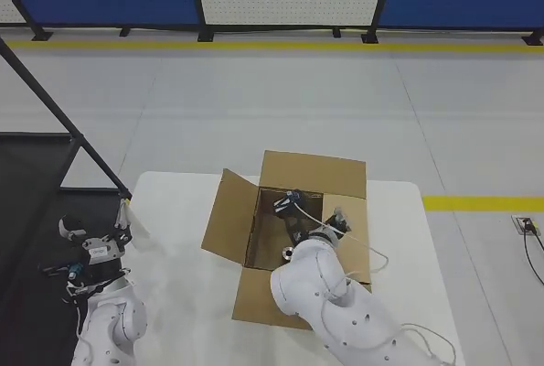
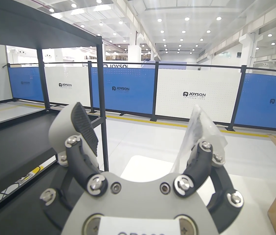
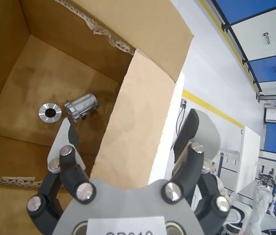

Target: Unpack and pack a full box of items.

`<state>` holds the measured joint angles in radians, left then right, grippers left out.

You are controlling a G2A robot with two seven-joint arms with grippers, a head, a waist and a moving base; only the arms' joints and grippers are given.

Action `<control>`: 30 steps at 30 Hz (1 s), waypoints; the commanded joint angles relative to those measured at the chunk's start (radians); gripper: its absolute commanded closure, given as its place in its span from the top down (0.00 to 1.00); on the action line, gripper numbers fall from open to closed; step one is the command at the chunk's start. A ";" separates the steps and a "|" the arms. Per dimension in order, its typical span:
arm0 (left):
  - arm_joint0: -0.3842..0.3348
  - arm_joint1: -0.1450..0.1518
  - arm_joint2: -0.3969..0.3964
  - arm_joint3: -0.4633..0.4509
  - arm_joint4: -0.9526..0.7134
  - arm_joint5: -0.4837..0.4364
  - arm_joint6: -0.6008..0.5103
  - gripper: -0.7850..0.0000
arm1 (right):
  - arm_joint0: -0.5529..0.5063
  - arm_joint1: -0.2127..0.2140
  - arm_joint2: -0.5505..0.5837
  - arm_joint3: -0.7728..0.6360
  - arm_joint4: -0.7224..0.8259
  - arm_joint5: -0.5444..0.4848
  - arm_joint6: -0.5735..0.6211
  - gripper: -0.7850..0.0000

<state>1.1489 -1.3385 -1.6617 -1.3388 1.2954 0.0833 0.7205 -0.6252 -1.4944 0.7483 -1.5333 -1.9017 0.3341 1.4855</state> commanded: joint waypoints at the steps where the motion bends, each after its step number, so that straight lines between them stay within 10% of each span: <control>1: 0.000 0.000 0.001 0.000 -0.001 0.002 0.001 1.00 | 0.004 -0.023 0.015 0.051 -0.019 -0.021 0.021 1.00; 18: -0.005 -0.001 0.012 0.007 0.010 -0.001 0.005 1.00 | -0.021 -0.185 0.141 0.284 -0.274 -0.050 0.050 1.00; 30: -0.013 -0.002 0.022 0.017 0.008 -0.007 0.006 1.00 | -0.117 -0.243 0.237 0.174 -0.473 -0.099 0.050 1.00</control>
<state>1.1372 -1.3403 -1.6412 -1.3232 1.3035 0.0775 0.7269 -0.7319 -1.7334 0.9768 -1.3466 -2.3548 0.2397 1.5359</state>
